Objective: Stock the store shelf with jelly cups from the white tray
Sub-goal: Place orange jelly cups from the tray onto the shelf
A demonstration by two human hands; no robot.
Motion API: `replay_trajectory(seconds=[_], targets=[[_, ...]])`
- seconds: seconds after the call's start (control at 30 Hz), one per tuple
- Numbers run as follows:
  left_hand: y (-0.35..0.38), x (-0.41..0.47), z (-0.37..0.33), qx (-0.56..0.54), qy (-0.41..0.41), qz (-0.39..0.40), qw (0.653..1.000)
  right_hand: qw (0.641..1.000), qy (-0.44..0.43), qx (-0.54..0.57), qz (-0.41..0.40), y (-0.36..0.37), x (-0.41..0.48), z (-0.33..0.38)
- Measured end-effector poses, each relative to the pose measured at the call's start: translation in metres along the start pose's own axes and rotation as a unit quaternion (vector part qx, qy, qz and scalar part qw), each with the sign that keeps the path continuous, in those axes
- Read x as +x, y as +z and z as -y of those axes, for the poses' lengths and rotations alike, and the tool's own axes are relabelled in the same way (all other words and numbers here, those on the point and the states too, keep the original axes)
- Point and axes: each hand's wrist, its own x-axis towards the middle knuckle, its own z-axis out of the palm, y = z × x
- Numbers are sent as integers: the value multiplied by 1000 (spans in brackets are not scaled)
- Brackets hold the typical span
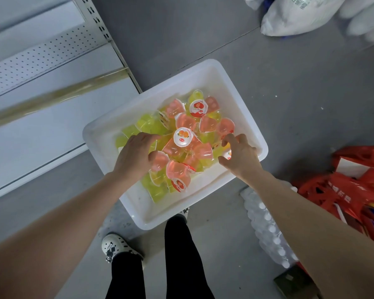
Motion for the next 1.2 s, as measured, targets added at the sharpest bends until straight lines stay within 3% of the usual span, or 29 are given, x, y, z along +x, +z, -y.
replay_trajectory(seconds=[0.33, 0.83, 1.03, 1.1, 1.2], targets=[[6, -1, -10, 4, 30, 10, 999, 1000, 0, -2, -2, 4, -2, 1], [25, 52, -67, 89, 187, -29, 978, 984, -23, -127, -123, 0, -4, -29], [36, 57, -83, 168, 255, 30, 952, 983, -42, -123, -130, 0, -5, -34], [42, 54, -87, 199, 245, 64, 947, 984, -43, -120, -128, 2, -5, -34], [46, 52, -88, 238, 230, 55, 942, 986, -44, -103, -123, 6, -5, -32]])
